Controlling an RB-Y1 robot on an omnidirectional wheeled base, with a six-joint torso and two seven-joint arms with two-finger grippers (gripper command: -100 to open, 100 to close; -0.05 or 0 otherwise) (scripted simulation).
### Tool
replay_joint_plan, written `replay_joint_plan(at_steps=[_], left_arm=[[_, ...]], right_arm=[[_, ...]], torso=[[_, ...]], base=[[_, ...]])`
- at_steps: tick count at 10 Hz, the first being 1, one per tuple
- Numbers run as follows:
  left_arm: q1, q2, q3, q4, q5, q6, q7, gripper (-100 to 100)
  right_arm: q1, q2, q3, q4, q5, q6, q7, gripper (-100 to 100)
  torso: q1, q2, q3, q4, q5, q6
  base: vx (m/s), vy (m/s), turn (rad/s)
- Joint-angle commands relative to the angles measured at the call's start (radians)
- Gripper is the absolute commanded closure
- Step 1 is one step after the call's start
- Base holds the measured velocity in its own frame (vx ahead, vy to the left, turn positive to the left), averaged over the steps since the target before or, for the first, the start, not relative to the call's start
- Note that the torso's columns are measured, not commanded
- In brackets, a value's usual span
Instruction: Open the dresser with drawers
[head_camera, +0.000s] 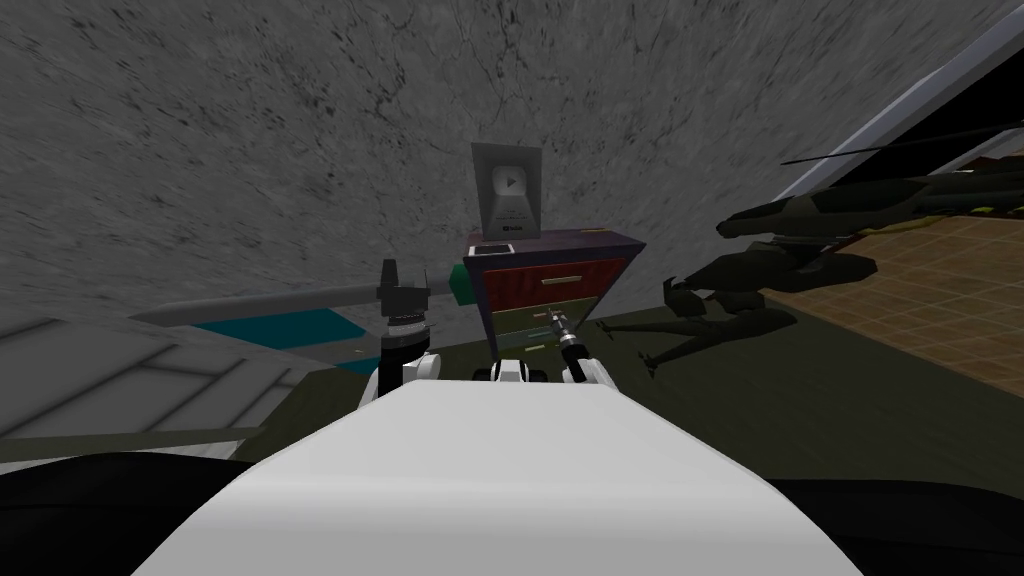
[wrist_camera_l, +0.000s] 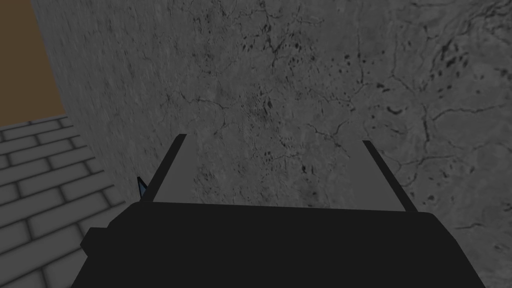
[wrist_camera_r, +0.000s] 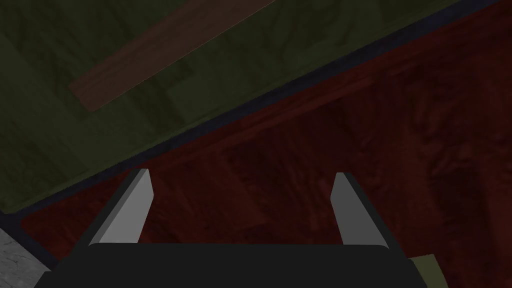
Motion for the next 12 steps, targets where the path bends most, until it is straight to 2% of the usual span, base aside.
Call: replay_joint_plan(at_steps=[1, 3, 4, 5, 6, 8, 9, 10, 11, 12], left_arm=[[0.0, 0.0, 0.0, 0.0, 0.0, 0.0, 0.0, 0], [0.0, 0.0, 0.0, 0.0, 0.0, 0.0, 0.0, 0], [0.0, 0.0, 0.0, 0.0, 0.0, 0.0, 0.0, 0], [0.0, 0.0, 0.0, 0.0, 0.0, 0.0, 0.0, 0], [0.0, 0.0, 0.0, 0.0, 0.0, 0.0, 0.0, 0], [0.0, 0.0, 0.0, 0.0, 0.0, 0.0, 0.0, 0], [0.0, 0.0, 0.0, 0.0, 0.0, 0.0, 0.0, 0], [0.0, 0.0, 0.0, 0.0, 0.0, 0.0, 0.0, 0], [0.0, 0.0, 0.0, 0.0, 0.0, 0.0, 0.0, 0], [0.0, 0.0, 0.0, 0.0, 0.0, 0.0, 0.0, 0]], right_arm=[[-0.004, 0.007, 0.023, 0.049, 0.071, 0.059, 0.027, -100], [-0.004, 0.007, 0.023, 0.049, 0.107, 0.065, 0.027, -100], [-0.01, 0.005, 0.046, 0.088, 0.146, 0.121, 0.047, -100], [-0.01, 0.005, 0.046, 0.088, 0.182, 0.125, 0.047, -100], [-0.017, 0.004, 0.069, 0.129, 0.217, 0.154, 0.067, -100], [-0.017, 0.004, 0.069, 0.129, 0.261, 0.186, 0.067, -100], [-0.025, 0.003, 0.092, 0.171, 0.303, 0.221, 0.088, -100], [-0.025, 0.003, 0.092, 0.171, 0.338, 0.243, 0.088, -100], [-0.025, 0.003, 0.092, 0.171, 0.338, 0.247, 0.088, -100], [-0.032, 0.003, 0.115, 0.215, 0.388, 0.285, 0.108, -100]], torso=[[0.0, 0.001, 0.0, 0.0, 0.0, 0.0], [0.0, 0.0, 0.0, 0.0, 0.0, 0.0], [0.0, 0.0, 0.0, 0.0, 0.0, 0.0], [0.0, 0.0, 0.0, 0.0, 0.0, 0.0], [0.0, 0.0, 0.0, 0.0, 0.0, 0.0], [0.0, 0.0, 0.0, 0.0, 0.0, 0.0], [-0.001, 0.0, 0.0, 0.0, 0.0, 0.0], [0.0, 0.0, 0.0, 0.0, 0.0, 0.0], [0.0, 0.0, 0.0, 0.0, 0.0, 0.0], [0.0, 0.0, 0.0, 0.0, 0.0, 0.0]], base=[[0.015, 0.011, 0.051], [0.013, 0.012, 0.012], [0.018, 0.013, 0.045], [0.017, 0.015, 0.036], [0.022, 0.018, 0.047], [0.016, 0.012, 0.013], [0.018, 0.012, 0.045], [0.02, 0.014, 0.032], [0.009, 0.007, -0.002], [0.017, 0.013, 0.049]])
